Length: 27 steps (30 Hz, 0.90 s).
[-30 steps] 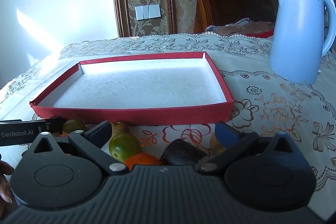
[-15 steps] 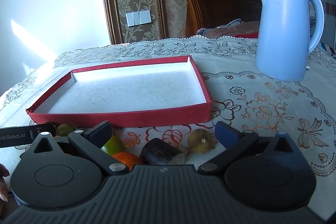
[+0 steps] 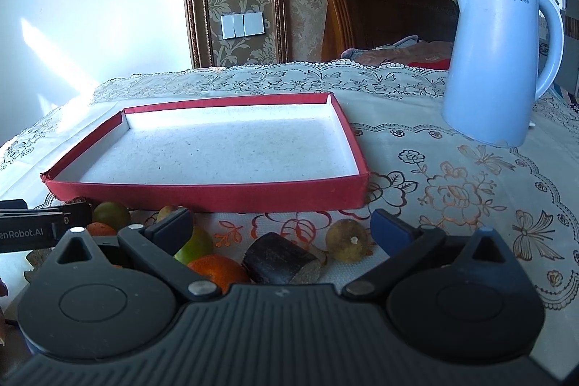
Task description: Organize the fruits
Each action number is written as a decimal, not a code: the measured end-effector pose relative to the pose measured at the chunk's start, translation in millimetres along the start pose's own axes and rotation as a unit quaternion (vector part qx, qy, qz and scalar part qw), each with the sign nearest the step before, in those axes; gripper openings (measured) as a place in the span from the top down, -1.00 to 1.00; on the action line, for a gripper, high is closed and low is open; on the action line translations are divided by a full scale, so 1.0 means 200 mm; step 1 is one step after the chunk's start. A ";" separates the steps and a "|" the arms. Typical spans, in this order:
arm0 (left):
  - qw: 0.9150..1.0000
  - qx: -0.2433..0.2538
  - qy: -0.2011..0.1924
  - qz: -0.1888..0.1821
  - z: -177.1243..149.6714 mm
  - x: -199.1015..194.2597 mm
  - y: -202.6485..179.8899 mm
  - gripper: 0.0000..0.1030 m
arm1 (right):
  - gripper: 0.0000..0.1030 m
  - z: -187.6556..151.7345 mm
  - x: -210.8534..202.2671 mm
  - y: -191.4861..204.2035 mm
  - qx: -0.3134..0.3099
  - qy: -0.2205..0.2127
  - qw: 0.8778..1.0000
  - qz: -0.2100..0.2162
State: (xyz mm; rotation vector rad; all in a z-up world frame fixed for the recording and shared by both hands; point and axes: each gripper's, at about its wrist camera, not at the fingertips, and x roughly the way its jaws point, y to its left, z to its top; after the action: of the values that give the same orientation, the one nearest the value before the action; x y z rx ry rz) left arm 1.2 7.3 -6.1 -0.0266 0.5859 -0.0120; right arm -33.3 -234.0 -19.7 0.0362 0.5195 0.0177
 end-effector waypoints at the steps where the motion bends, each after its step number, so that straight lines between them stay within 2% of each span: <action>1: 1.000 0.001 0.000 0.001 0.00 0.00 0.00 -1.00 | -1.00 0.00 0.00 0.00 0.001 -0.001 1.000 0.001; 8: 1.000 0.001 -0.007 -0.014 -0.04 -0.08 0.03 -1.00 | -1.00 0.00 -0.05 -0.01 -0.015 0.002 1.000 0.006; 13: 0.999 -0.010 -0.007 -0.031 -0.10 -0.16 0.08 -1.00 | -1.00 -0.03 -0.11 -0.07 -0.003 0.009 1.000 0.009; 17: 0.999 0.009 -0.020 -0.031 -0.12 -0.23 0.06 -1.00 | -1.00 -0.08 -0.18 -0.15 0.003 0.009 1.000 0.000; 22: 0.997 0.045 -0.054 -0.025 -0.17 -0.30 -0.01 -1.00 | -1.00 -0.13 -0.23 -0.23 0.006 0.013 1.000 -0.008; 27: 0.997 0.050 -0.042 -0.044 -0.17 -0.30 -0.04 -1.00 | -1.00 -0.17 -0.27 -0.27 0.004 0.021 1.000 -0.004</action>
State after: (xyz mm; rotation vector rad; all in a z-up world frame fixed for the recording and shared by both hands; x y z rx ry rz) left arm -67.6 0.6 -2.1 0.0452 0.4986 -0.1244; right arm -97.7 -288.7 -25.0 0.0422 0.5609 0.0088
